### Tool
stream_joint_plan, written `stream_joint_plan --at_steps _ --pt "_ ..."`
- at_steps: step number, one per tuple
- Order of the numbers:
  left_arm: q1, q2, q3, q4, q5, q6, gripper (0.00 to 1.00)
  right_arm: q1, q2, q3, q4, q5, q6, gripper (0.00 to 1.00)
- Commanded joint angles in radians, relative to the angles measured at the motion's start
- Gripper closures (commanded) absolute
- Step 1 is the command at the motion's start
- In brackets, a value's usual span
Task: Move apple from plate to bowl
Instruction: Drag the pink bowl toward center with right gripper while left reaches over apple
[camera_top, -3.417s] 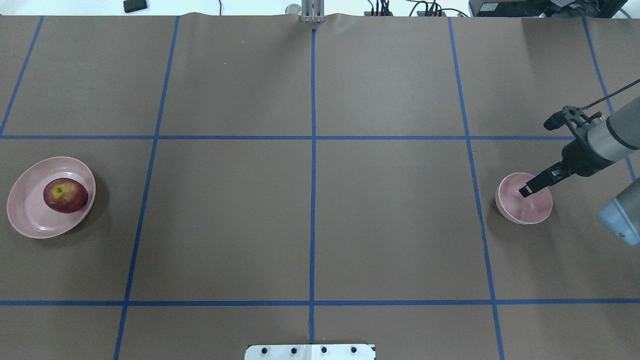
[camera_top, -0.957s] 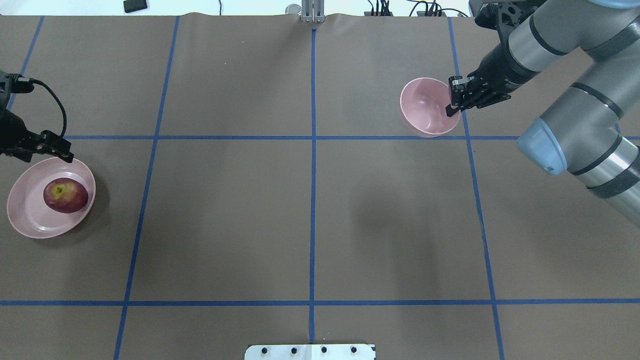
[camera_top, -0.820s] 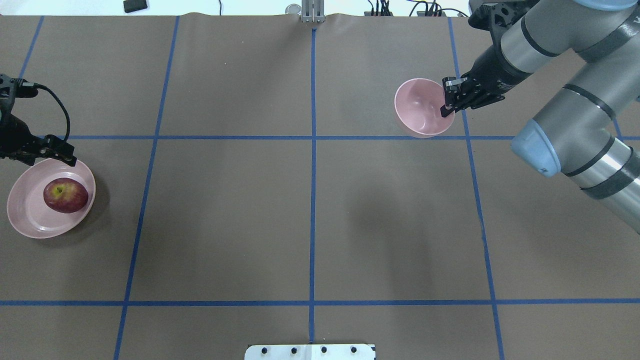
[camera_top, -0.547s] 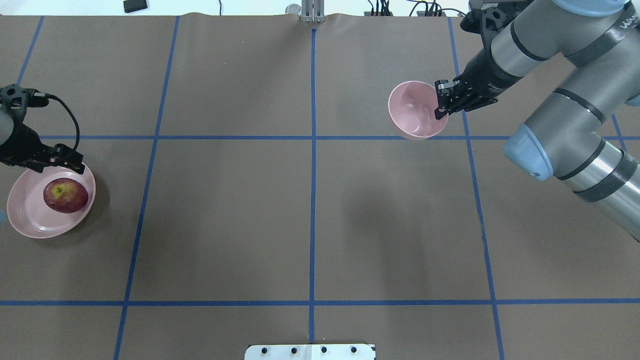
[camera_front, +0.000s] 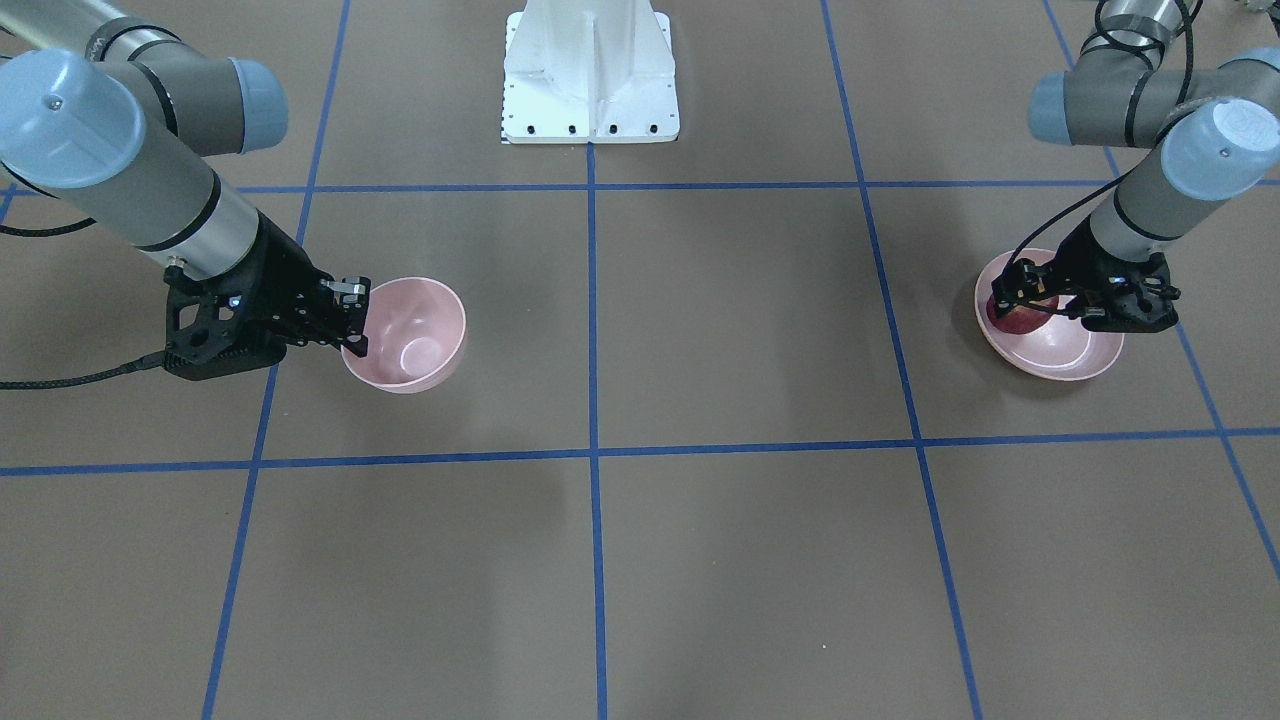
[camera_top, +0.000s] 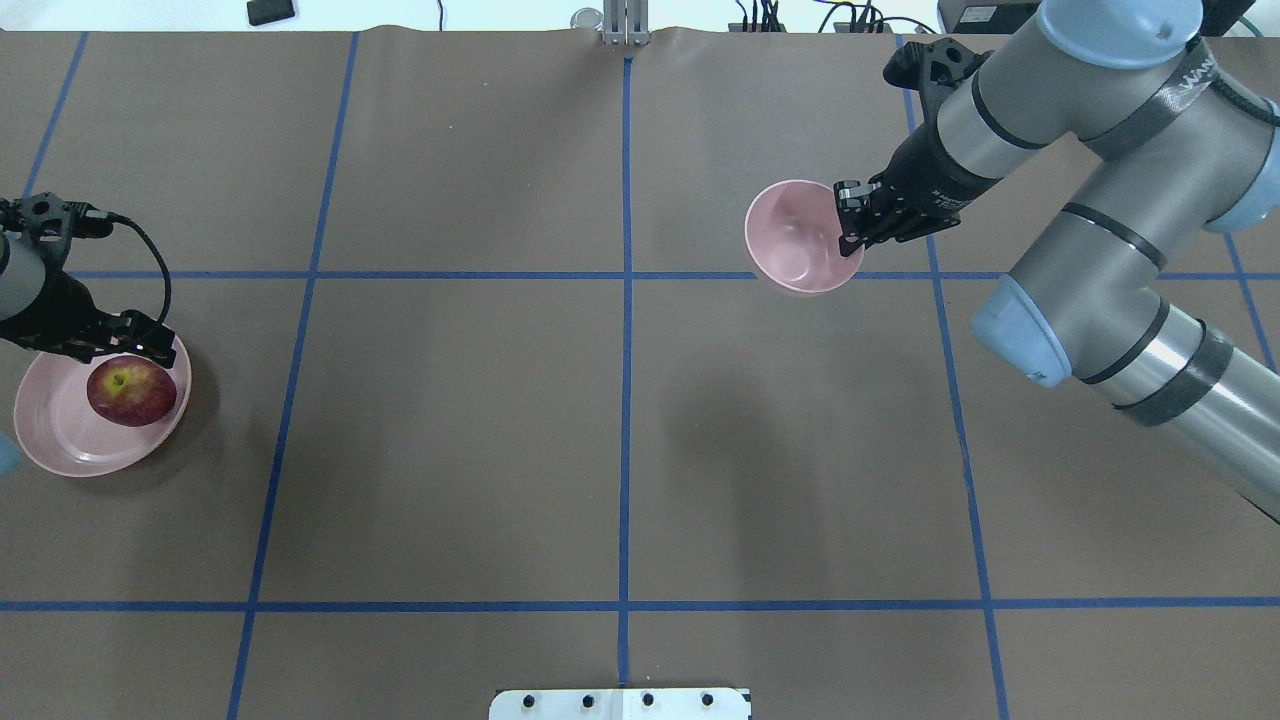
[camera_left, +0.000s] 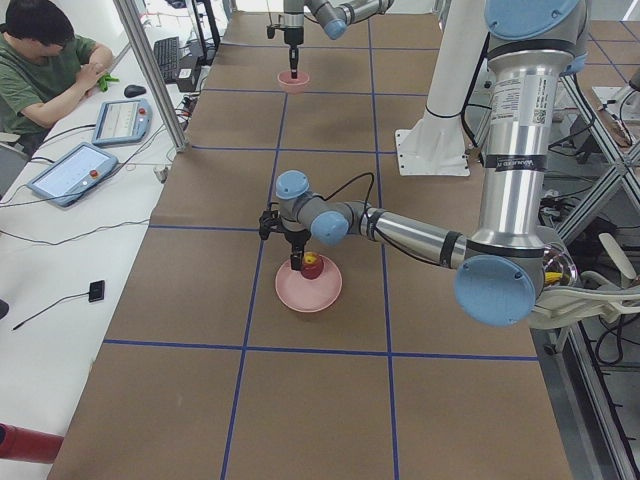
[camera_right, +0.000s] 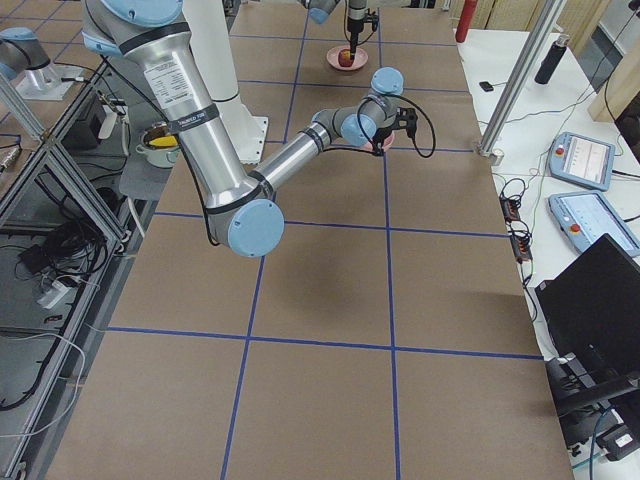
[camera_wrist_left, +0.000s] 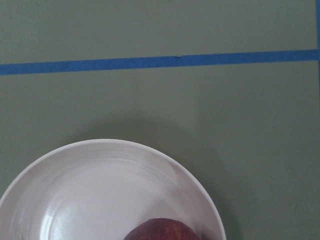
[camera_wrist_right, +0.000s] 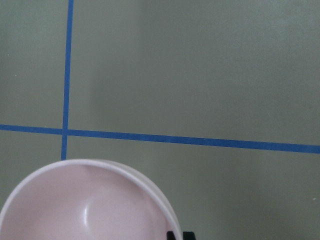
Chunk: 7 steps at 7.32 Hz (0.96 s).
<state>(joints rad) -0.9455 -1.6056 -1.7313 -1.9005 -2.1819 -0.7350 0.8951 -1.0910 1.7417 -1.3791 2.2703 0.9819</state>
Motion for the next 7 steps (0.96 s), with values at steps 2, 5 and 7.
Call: stream_joint_plan --at_steps 2,5,7 --pt "0.031 0.003 0.007 0.000 0.010 0.000 0.02 -0.042 0.019 -0.011 0.000 -0.046 0.012 1.00" --pt "0.036 0.016 0.007 0.000 0.034 0.006 0.02 -0.068 0.029 -0.018 0.002 -0.066 0.043 1.00" --pt "0.050 0.016 0.006 -0.003 0.028 0.005 0.02 -0.080 0.042 -0.021 0.000 -0.080 0.047 1.00"
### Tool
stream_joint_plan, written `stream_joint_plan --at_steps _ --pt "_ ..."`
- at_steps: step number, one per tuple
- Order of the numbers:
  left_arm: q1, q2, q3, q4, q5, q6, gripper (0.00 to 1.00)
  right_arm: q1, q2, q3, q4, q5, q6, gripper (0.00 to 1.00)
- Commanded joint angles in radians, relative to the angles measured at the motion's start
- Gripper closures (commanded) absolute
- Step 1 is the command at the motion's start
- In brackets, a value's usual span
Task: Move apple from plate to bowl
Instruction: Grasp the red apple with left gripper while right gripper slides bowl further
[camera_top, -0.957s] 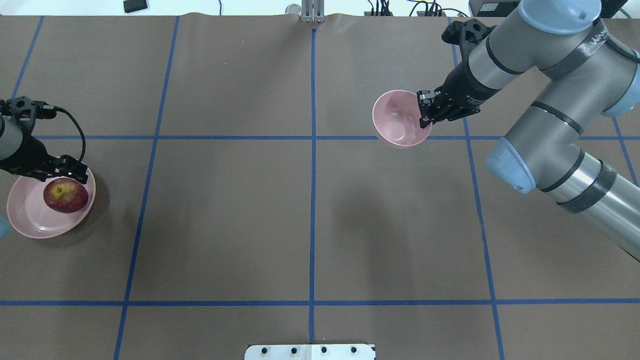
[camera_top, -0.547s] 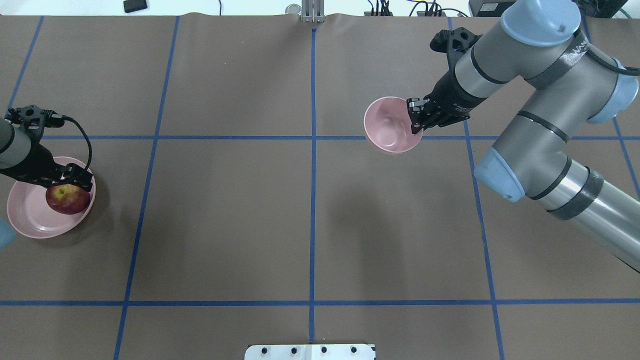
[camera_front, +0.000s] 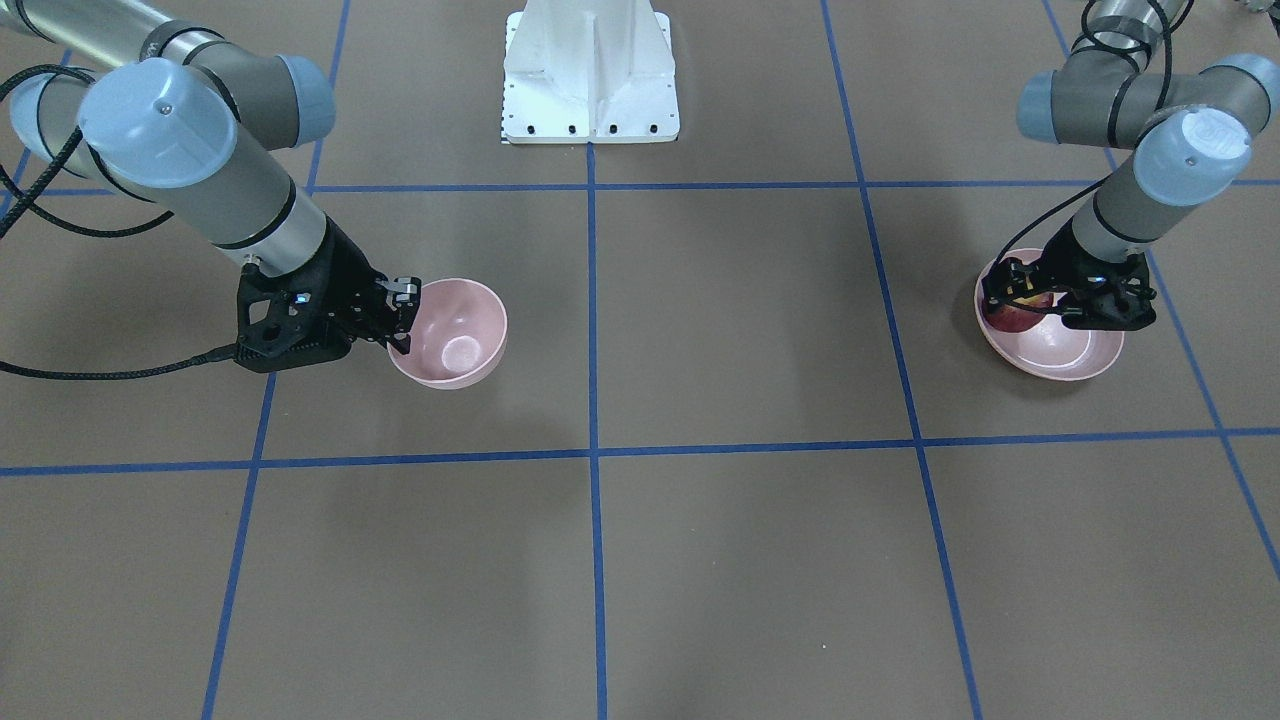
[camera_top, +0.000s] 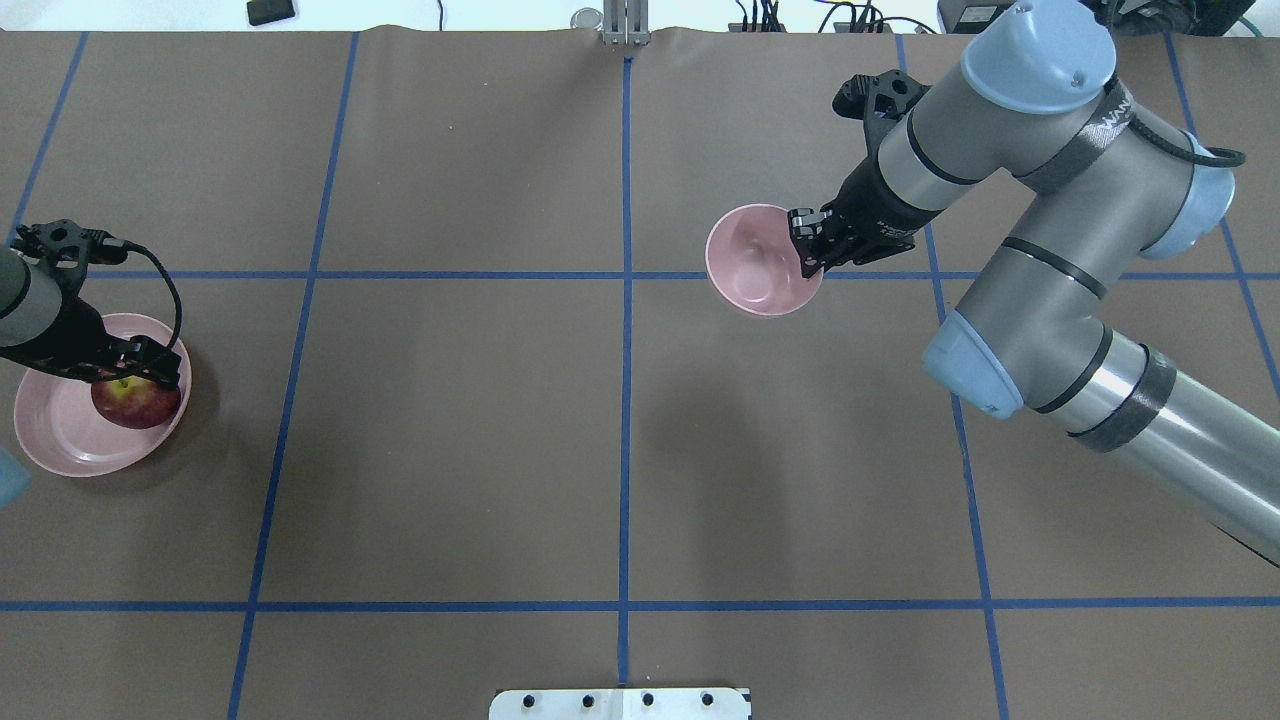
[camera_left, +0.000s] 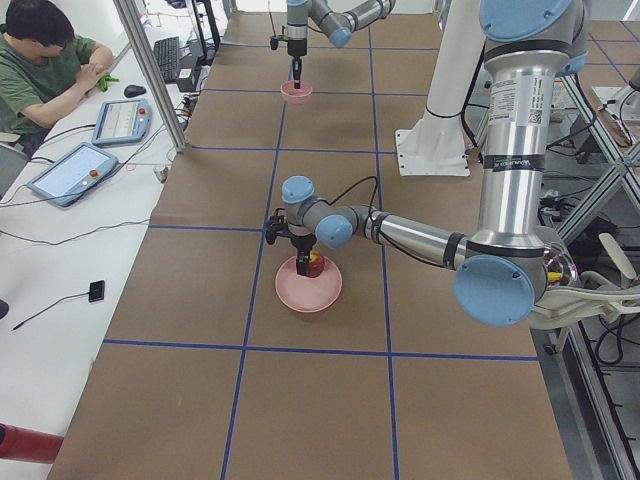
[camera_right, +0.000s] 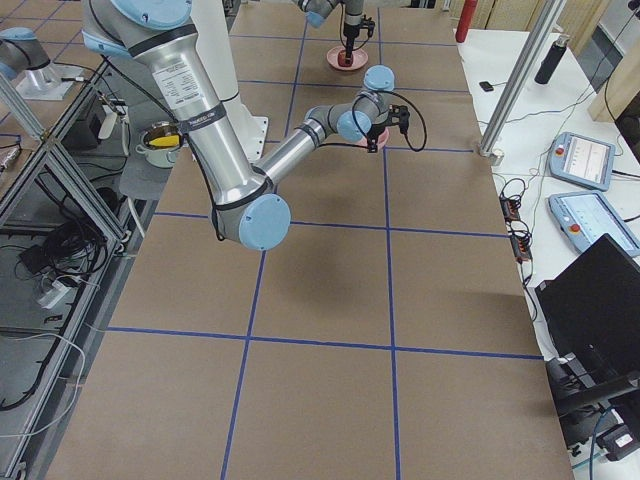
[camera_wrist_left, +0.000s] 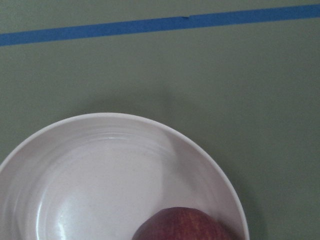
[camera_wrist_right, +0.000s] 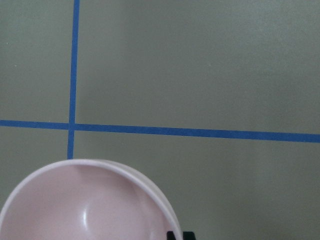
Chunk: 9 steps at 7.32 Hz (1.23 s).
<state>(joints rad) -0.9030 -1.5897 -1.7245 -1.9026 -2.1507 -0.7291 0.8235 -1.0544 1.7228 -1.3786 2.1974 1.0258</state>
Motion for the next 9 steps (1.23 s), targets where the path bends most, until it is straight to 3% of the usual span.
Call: stream_joint_plan --at_steps 1,2,3,4,5,6,9 --pt "0.019 0.005 -0.003 -0.001 -0.005 -0.009 0.02 -0.018 0.007 0.000 0.000 -0.022 0.010 1.00" --pt "0.019 0.020 -0.009 -0.001 -0.003 -0.007 0.09 -0.021 0.008 0.000 0.000 -0.025 0.022 1.00" --pt "0.018 0.028 -0.012 0.000 -0.001 -0.009 0.31 -0.026 0.011 0.000 0.001 -0.027 0.028 1.00" --pt "0.016 0.031 -0.018 0.003 -0.008 -0.007 0.73 -0.027 0.017 0.000 0.001 -0.027 0.028 1.00" --pt "0.006 0.037 -0.049 0.013 -0.014 -0.001 1.00 -0.030 0.052 -0.021 -0.007 -0.031 0.028 1.00" --pt "0.006 0.092 -0.103 0.014 -0.018 0.002 1.00 -0.047 0.082 -0.052 -0.007 -0.050 0.036 1.00" --pt "-0.037 0.064 -0.132 0.031 -0.095 0.005 1.00 -0.089 0.160 -0.149 -0.002 -0.106 0.033 1.00"
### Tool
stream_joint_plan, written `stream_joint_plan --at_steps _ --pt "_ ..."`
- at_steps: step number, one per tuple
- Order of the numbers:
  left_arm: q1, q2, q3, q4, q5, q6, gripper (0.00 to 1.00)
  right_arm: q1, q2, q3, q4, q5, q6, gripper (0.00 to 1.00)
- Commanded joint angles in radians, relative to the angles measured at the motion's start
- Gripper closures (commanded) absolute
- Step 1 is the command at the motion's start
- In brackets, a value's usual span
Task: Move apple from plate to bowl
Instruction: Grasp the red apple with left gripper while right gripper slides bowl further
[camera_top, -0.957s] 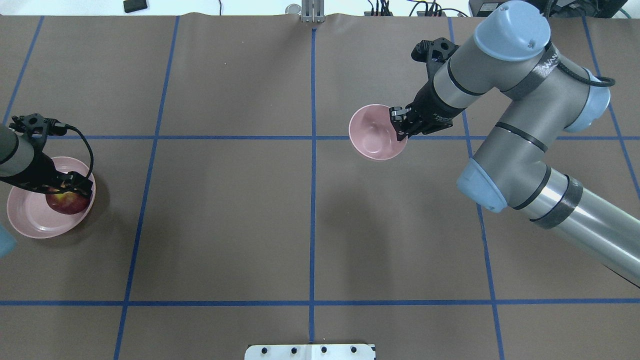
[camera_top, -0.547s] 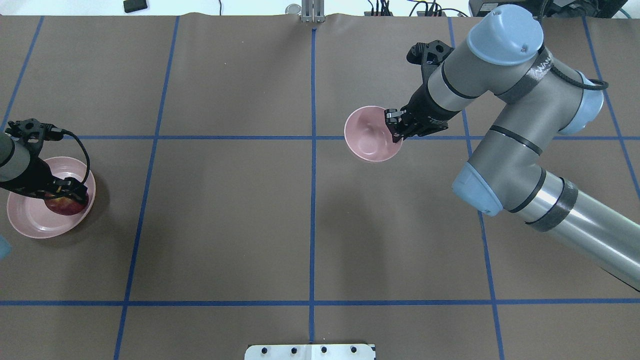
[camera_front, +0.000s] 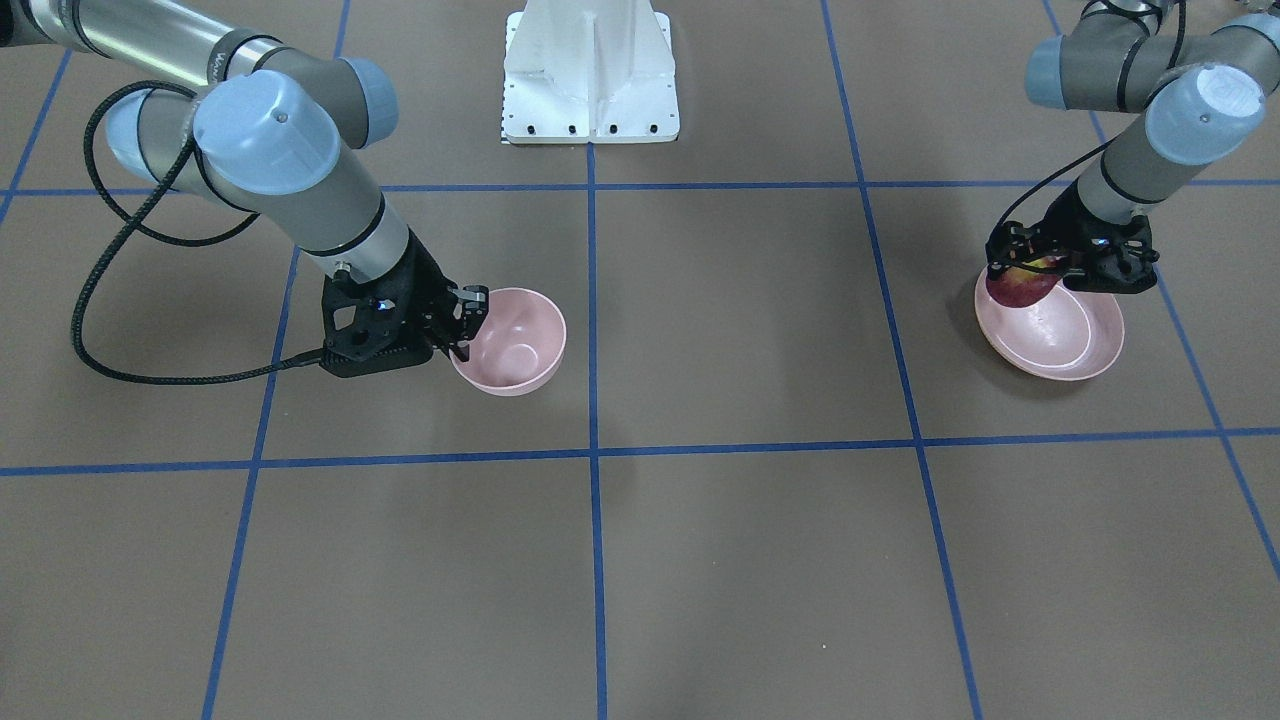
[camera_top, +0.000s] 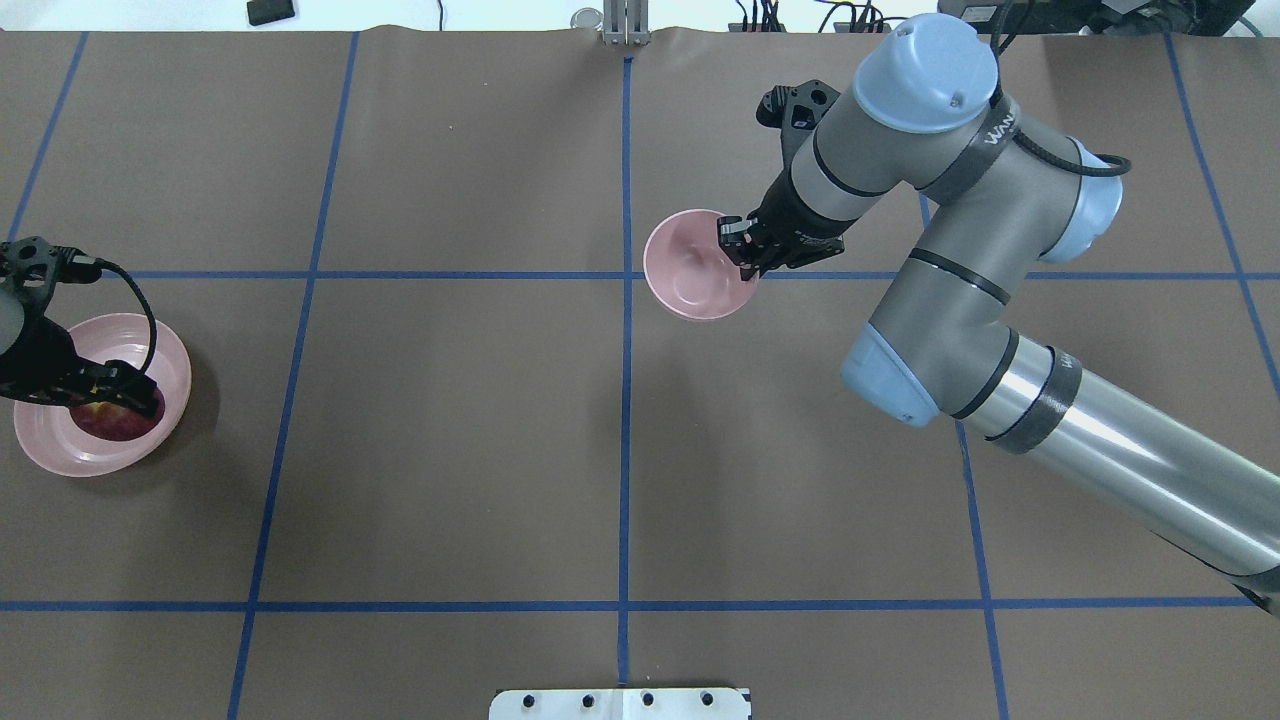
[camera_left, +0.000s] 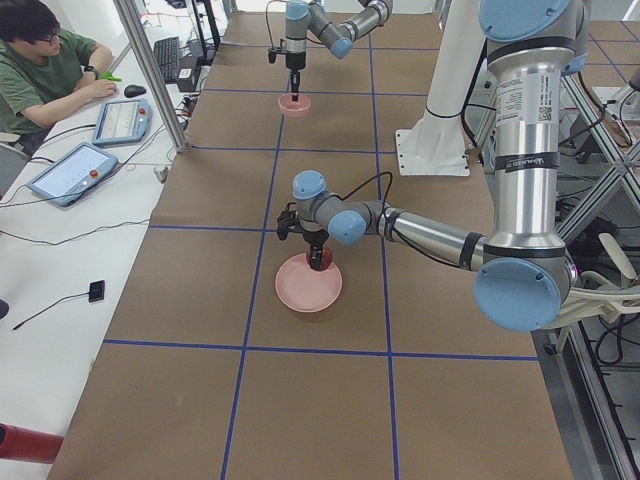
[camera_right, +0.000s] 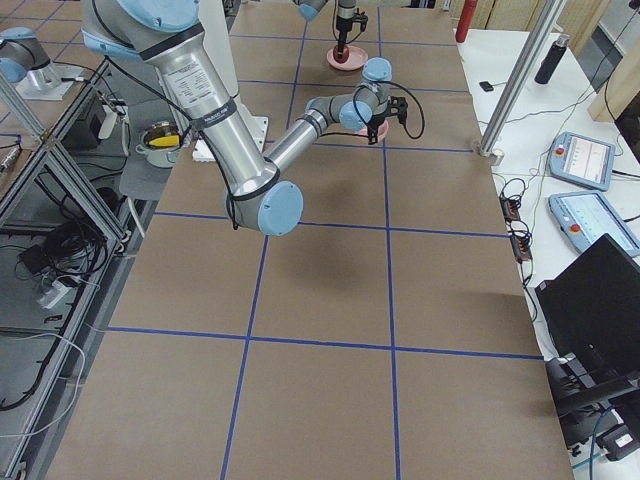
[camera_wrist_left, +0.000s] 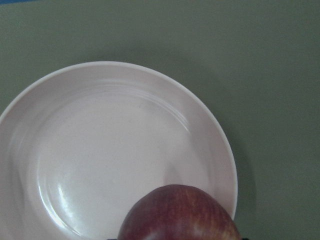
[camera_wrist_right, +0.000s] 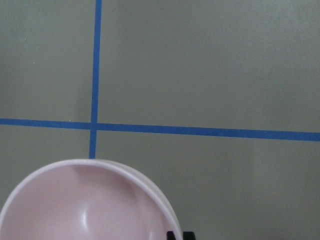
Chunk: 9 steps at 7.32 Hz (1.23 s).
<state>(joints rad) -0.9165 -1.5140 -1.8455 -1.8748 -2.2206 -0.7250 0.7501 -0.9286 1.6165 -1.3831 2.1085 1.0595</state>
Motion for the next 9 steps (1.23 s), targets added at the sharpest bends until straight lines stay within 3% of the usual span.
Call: stream_joint_plan --at_steps 1,3,4,7,9 --pt "-0.045 -0.034 -0.012 0.017 -0.049 0.001 1.00 -0.024 0.104 -0.126 0.006 -0.039 -0.003 1.00" --pt "-0.062 -0.081 -0.012 0.064 -0.053 -0.001 1.00 -0.070 0.171 -0.246 0.024 -0.094 -0.009 1.00" --pt "-0.071 -0.110 -0.012 0.086 -0.053 -0.001 1.00 -0.087 0.172 -0.295 0.091 -0.110 -0.009 1.00" --pt "-0.071 -0.155 -0.014 0.128 -0.053 -0.004 1.00 -0.101 0.175 -0.322 0.118 -0.108 -0.003 1.00" --pt "-0.071 -0.201 -0.017 0.170 -0.053 -0.013 1.00 -0.101 0.174 -0.319 0.121 -0.090 0.029 0.54"
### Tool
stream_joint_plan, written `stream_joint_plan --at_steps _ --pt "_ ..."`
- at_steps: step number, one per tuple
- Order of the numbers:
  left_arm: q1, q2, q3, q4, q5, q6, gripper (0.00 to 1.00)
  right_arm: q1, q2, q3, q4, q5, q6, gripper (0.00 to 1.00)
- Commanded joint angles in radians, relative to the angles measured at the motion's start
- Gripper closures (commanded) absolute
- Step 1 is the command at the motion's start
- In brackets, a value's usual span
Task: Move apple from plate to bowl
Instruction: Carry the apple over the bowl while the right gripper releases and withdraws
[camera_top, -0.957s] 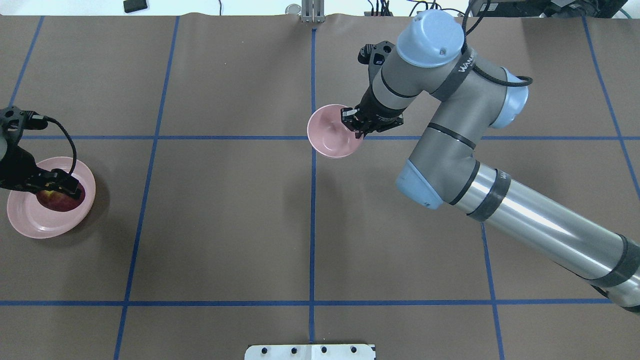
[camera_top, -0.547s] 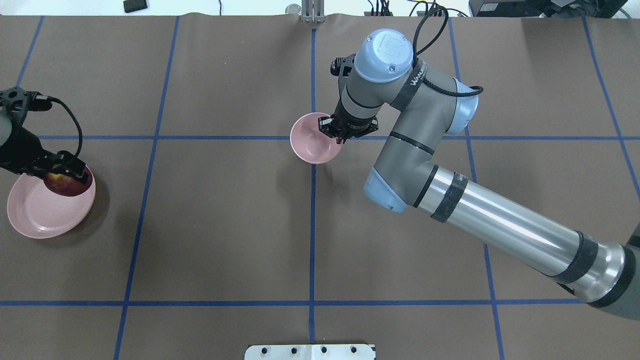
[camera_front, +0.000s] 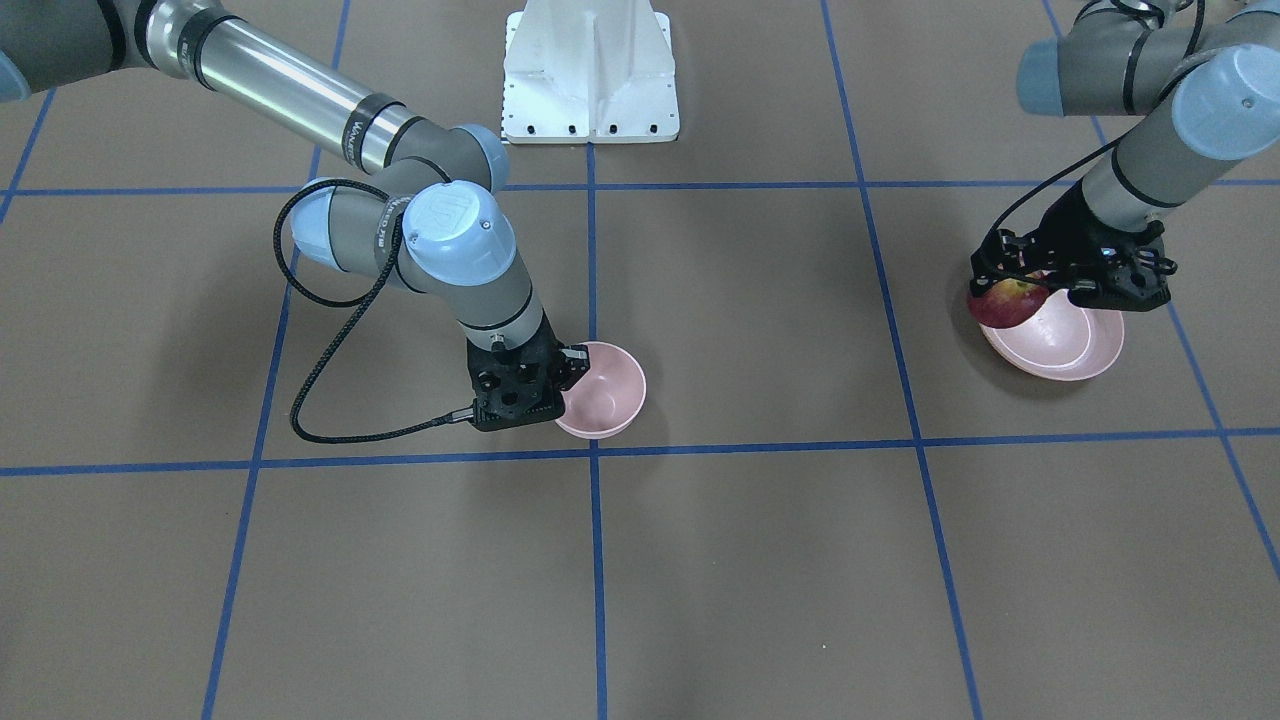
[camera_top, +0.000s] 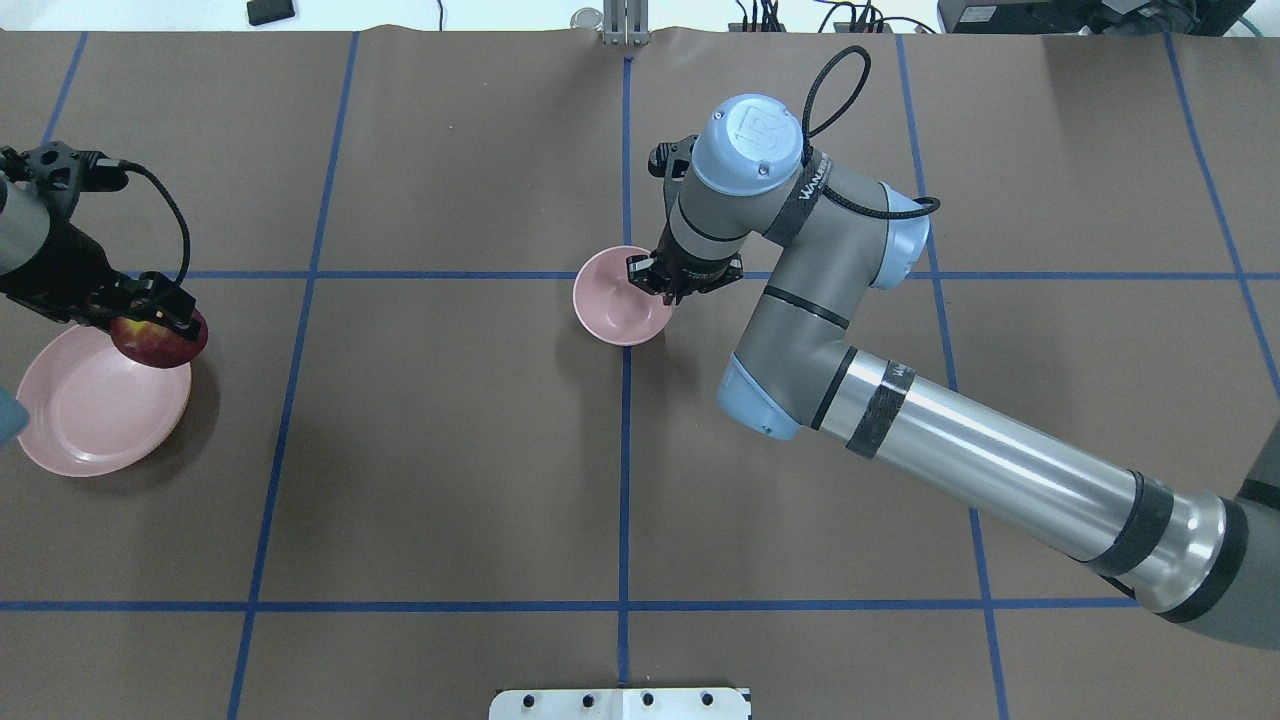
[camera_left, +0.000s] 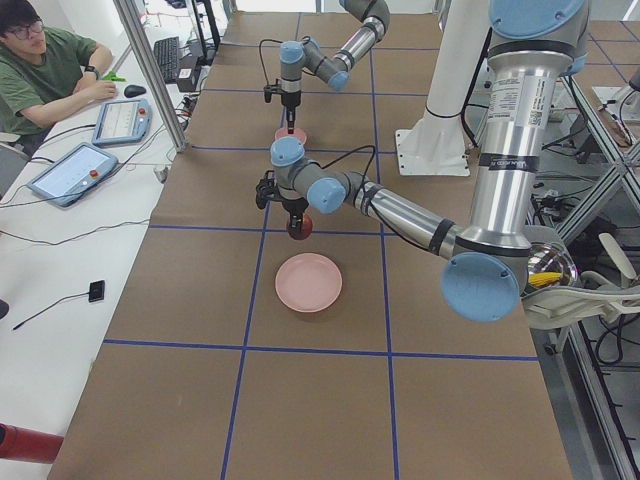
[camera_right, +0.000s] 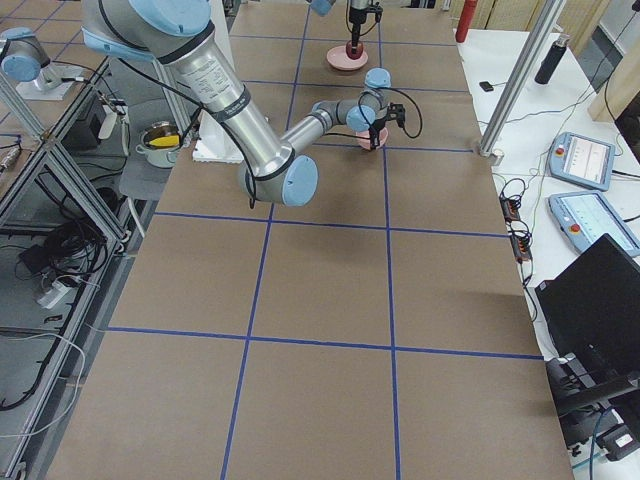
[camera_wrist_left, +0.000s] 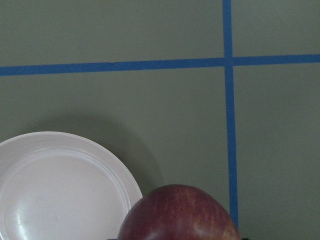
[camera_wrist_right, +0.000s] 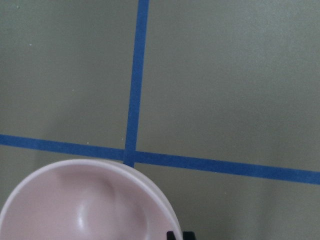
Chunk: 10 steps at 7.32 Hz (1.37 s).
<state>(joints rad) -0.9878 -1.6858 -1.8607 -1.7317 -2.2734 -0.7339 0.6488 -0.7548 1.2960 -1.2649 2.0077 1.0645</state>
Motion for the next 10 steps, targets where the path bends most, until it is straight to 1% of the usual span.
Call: stream_joint_plan --at_steps 1,2,3,4,5,6,7,8,9,10 --pt "0.000 -0.061 -0.002 0.059 0.000 -0.007 1.00 0.000 0.002 0.020 0.002 0.013 0.073 0.01" --pt "0.000 -0.099 -0.003 0.092 -0.002 -0.009 1.00 0.017 0.002 0.041 -0.001 0.019 0.095 0.00" --pt "0.001 -0.154 -0.003 0.119 -0.017 -0.053 1.00 0.069 0.002 0.052 -0.005 0.096 0.095 0.00" --pt "0.003 -0.235 -0.002 0.170 -0.034 -0.121 1.00 0.127 -0.003 0.057 -0.011 0.190 0.094 0.00" --pt "0.015 -0.341 0.015 0.234 -0.034 -0.181 1.00 0.178 -0.029 0.087 -0.048 0.228 0.083 0.00" --pt "0.053 -0.432 0.037 0.263 -0.032 -0.258 1.00 0.214 -0.038 0.124 -0.136 0.247 0.069 0.00" --pt "0.104 -0.518 0.073 0.264 -0.025 -0.350 1.00 0.244 -0.070 0.173 -0.222 0.253 0.043 0.00" --pt "0.144 -0.605 0.133 0.262 -0.023 -0.431 1.00 0.258 -0.086 0.190 -0.284 0.261 0.023 0.00" --pt "0.187 -0.694 0.199 0.259 0.016 -0.497 1.00 0.296 -0.121 0.215 -0.338 0.279 0.005 0.00" --pt "0.233 -0.748 0.250 0.255 0.065 -0.537 1.00 0.317 -0.179 0.268 -0.368 0.278 -0.079 0.00"
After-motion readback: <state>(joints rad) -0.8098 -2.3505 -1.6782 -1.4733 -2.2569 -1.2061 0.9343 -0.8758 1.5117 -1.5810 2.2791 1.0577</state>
